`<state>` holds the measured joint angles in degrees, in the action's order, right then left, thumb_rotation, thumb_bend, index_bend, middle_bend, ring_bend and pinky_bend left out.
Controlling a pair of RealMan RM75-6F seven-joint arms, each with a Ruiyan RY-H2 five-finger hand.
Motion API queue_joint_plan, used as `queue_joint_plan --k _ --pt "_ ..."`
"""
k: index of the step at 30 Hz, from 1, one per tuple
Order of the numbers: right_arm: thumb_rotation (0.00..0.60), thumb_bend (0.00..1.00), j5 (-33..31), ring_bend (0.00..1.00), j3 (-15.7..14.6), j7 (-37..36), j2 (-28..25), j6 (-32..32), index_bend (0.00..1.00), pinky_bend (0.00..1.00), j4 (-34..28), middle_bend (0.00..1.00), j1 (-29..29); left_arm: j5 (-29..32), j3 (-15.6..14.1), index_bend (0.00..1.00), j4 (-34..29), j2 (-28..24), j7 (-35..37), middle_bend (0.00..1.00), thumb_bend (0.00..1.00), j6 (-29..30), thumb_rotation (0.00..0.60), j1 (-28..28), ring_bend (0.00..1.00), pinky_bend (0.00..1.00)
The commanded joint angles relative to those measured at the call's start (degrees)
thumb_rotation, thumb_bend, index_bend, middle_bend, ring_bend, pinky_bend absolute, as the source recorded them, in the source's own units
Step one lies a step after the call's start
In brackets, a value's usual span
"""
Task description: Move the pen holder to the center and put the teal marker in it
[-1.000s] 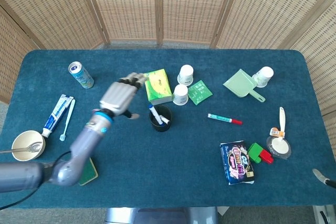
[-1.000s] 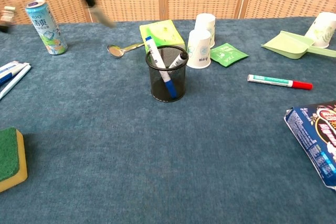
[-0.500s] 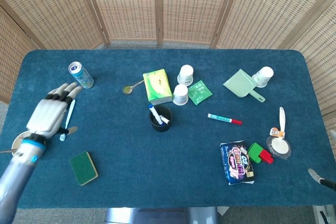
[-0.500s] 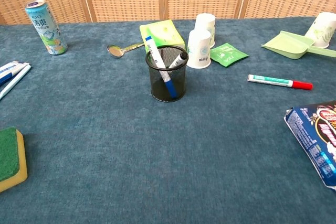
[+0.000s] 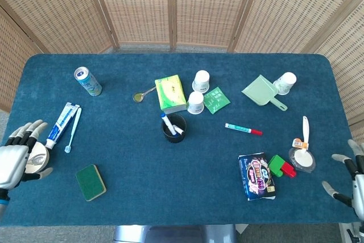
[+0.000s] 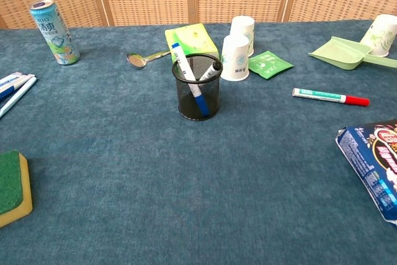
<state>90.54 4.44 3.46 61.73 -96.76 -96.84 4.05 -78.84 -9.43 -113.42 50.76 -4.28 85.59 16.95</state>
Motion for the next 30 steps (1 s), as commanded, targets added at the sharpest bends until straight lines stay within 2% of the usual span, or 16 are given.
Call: queue_joint_plan --k 1,4,7,15,19,24,30 --pt "0.600 0.06 0.83 0.00 -0.03 3.02 1.04 1.05 0.37 0.00 -1.66 0.00 -1.00 -2.22 0.55 0.00 1.07 -0.96 2.50 0.00 0.10 1.46 0.600 -1.46 0.00 0.08" --pt "0.600 0.04 2.14 0.00 0.05 8.94 2.13 4.61 0.38 0.00 -5.90 0.00 -3.57 -3.41 1.46 0.00 1.70 -2.17 4.81 0.00 0.10 0.95 0.600 -1.77 0.00 0.08" --pt "0.600 0.04 0.73 0.00 1.03 14.07 3.60 8.36 0.39 0.00 -9.00 0.00 -6.05 -4.35 2.17 0.00 2.35 -2.59 6.43 0.00 0.10 0.35 0.600 -1.92 0.00 0.08" --pt "0.600 0.10 -8.12 0.00 6.66 26.66 8.79 17.72 0.44 0.00 -14.96 0.00 -14.39 -6.51 3.62 0.00 3.54 -3.24 8.77 0.00 0.10 -0.82 0.600 -2.79 0.00 0.08" --pt "0.600 0.14 -15.91 0.00 9.50 31.75 11.99 22.26 0.47 0.00 -15.43 0.00 -18.99 -7.99 3.91 0.00 3.37 -3.39 8.91 0.00 0.10 -1.17 0.600 -3.38 0.00 0.08" --pt "0.600 0.19 -24.15 0.00 11.71 37.38 16.18 24.76 0.44 0.00 -13.97 0.00 -23.64 -9.63 4.14 0.00 3.34 -3.31 8.60 0.00 0.10 -1.24 0.600 -4.15 0.00 0.08" --pt "0.600 0.29 -30.75 0.00 13.69 39.63 21.47 25.82 0.40 0.00 -8.57 0.00 -28.60 -10.51 4.69 0.00 3.51 -3.23 8.62 0.00 0.10 -2.32 0.600 -4.42 0.00 0.08"
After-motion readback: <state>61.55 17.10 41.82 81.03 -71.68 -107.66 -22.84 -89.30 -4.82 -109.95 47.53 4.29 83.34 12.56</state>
